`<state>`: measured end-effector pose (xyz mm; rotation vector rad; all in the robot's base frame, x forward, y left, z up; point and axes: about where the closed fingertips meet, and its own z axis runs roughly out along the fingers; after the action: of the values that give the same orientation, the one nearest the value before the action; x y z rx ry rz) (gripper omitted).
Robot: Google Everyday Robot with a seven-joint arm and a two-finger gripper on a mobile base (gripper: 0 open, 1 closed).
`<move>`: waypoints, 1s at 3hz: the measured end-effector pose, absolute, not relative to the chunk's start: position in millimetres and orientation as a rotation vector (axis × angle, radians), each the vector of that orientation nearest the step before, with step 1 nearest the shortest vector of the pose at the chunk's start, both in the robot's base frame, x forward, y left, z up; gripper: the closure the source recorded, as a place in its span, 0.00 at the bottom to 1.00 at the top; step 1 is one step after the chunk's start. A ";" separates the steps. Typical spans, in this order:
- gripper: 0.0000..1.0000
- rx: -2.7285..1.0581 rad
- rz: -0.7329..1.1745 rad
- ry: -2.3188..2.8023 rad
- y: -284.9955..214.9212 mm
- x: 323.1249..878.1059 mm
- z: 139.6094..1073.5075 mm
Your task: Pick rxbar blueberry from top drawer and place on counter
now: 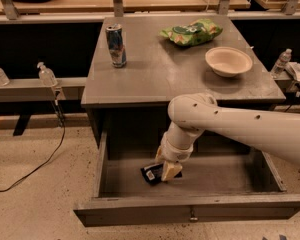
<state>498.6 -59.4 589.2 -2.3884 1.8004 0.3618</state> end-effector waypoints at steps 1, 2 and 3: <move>0.93 -2.380 0.363 1.796 -60.2 499.4 597.9; 1.00 -2.301 0.371 1.756 -67.6 507.1 629.3; 1.00 -2.186 0.382 1.640 -77.2 512.4 701.7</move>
Offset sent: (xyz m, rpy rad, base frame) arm 0.0206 -0.0194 0.0858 0.1829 -0.1020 -0.0522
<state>512.4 -77.2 701.7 -2.1862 1.6402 0.3821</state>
